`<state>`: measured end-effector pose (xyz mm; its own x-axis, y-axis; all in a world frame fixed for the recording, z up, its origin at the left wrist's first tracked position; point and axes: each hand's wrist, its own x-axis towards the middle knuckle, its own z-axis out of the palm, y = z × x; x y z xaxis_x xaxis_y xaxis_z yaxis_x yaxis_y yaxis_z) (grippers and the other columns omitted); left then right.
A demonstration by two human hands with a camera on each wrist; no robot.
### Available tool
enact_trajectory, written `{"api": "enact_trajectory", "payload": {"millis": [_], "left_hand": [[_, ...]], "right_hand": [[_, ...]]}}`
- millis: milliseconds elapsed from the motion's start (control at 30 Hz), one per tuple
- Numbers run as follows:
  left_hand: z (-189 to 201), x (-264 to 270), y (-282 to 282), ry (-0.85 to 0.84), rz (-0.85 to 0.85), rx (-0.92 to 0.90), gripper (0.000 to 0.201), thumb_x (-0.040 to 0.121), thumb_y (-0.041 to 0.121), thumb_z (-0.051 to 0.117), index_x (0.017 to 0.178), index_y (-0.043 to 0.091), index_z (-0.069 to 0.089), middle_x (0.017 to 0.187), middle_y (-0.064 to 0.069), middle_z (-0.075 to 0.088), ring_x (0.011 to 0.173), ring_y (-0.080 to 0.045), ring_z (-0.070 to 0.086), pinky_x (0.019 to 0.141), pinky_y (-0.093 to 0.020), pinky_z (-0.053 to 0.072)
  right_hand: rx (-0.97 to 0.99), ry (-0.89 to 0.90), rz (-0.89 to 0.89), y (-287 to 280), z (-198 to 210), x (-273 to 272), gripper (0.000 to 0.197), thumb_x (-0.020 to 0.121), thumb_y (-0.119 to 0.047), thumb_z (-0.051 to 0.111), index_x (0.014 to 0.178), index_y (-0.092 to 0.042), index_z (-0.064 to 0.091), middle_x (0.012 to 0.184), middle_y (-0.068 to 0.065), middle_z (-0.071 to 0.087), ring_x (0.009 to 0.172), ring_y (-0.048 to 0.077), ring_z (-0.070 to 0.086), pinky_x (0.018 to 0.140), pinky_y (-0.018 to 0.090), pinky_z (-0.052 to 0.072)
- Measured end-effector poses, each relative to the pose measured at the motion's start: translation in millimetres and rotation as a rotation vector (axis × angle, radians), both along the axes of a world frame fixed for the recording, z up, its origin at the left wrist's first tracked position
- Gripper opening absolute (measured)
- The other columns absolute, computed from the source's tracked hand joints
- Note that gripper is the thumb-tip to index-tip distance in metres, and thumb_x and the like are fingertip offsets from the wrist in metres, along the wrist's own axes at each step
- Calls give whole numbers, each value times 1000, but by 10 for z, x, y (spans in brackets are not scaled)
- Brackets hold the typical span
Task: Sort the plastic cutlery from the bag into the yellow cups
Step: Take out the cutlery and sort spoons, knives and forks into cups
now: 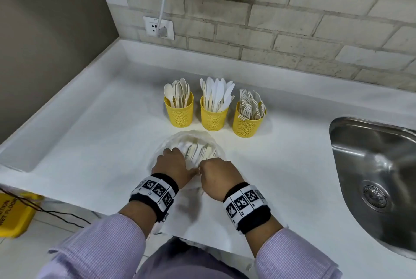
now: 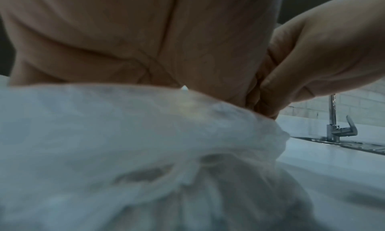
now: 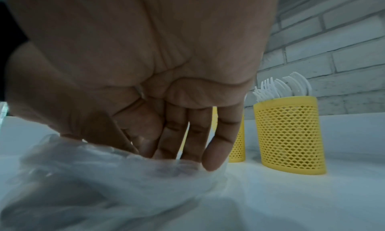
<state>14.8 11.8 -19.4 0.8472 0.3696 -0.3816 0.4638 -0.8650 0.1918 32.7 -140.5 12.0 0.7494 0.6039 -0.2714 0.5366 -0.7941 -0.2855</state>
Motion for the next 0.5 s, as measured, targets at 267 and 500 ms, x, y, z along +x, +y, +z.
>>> {"api": "enact_trajectory", "payload": {"millis": [267,500], "left_hand": [[30,26,-76,-13,89,-51,80,78,62,72,133,9,48,141,-15,43,130,-32,46,102,-40,45],[57,120,-120,-23,130,-107,92,69,70,76,130,6,50,133,-15,53,121,-29,55,100,-35,47]], "right_hand": [[126,166,-252,-37,-120,56,25,94,-13,50,115,-4,59,116,20,66,105,38,64,75,31,45],[455,399,-621,-4,-187,178,27,88,-24,58,113,-13,56,114,15,70,103,34,67,88,38,56]]}}
